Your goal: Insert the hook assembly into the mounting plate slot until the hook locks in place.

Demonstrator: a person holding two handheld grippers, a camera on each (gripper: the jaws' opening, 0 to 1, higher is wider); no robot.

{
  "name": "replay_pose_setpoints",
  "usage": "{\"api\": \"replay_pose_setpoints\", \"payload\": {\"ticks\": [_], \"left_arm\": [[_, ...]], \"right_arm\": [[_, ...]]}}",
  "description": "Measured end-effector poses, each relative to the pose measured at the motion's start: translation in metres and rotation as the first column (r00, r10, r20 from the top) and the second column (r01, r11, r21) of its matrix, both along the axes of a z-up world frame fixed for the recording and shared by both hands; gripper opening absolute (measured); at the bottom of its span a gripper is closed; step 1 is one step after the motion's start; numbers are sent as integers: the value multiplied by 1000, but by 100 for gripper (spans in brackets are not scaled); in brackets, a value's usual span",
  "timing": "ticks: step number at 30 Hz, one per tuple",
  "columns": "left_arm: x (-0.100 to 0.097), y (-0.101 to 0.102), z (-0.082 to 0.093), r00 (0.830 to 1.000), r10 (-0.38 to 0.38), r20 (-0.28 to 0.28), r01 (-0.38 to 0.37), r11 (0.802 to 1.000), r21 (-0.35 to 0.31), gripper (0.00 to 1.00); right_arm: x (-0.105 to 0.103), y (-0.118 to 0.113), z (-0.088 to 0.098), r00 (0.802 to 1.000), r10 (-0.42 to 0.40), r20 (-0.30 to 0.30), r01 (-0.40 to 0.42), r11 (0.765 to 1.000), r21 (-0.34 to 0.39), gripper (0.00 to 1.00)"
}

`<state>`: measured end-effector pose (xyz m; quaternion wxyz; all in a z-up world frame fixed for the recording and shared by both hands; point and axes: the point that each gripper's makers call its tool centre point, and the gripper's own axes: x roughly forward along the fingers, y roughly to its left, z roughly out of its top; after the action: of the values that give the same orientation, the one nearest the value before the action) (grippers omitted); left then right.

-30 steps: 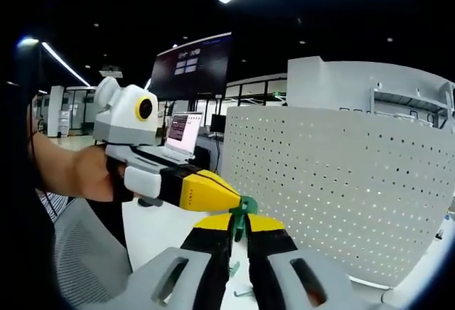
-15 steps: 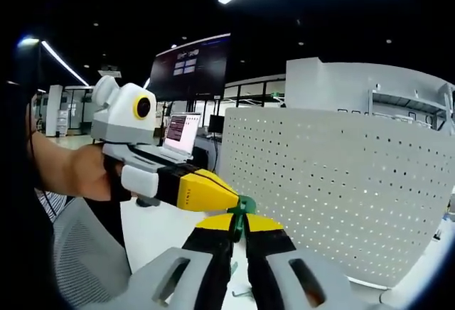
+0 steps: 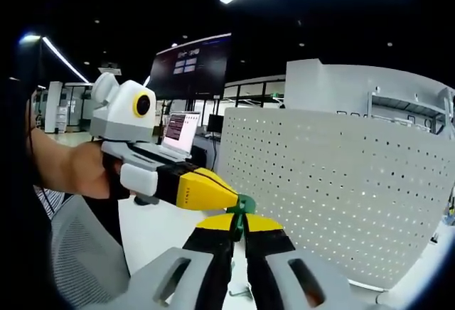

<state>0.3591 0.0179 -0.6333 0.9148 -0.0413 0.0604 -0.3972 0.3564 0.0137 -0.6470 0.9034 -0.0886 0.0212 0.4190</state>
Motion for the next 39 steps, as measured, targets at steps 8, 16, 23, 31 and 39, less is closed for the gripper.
{"api": "replay_pose_setpoints", "payload": {"ticks": [8,16,23,31,39], "left_arm": [[-2,0,0,1000,0,0,0,1000,1,1],[-3,0,2,1000,1,0,-1,1000,-6,1],[-2,-1,4,1000,-4,11,4,1000,-3,2],[0,0,4,1000,-3,6,3,1000,-14,13],[2,6,12,999,12,40,-11,1000,-27,31]], "right_arm": [[-1,0,0,1000,-2,6,2,1000,-1,3],[-1,-1,2,1000,-7,12,7,1000,5,2],[1,-2,3,1000,-16,2,16,1000,13,2],[5,-6,4,999,-33,-2,33,999,18,2],[7,-9,4,999,-44,-7,44,999,22,2]]}}
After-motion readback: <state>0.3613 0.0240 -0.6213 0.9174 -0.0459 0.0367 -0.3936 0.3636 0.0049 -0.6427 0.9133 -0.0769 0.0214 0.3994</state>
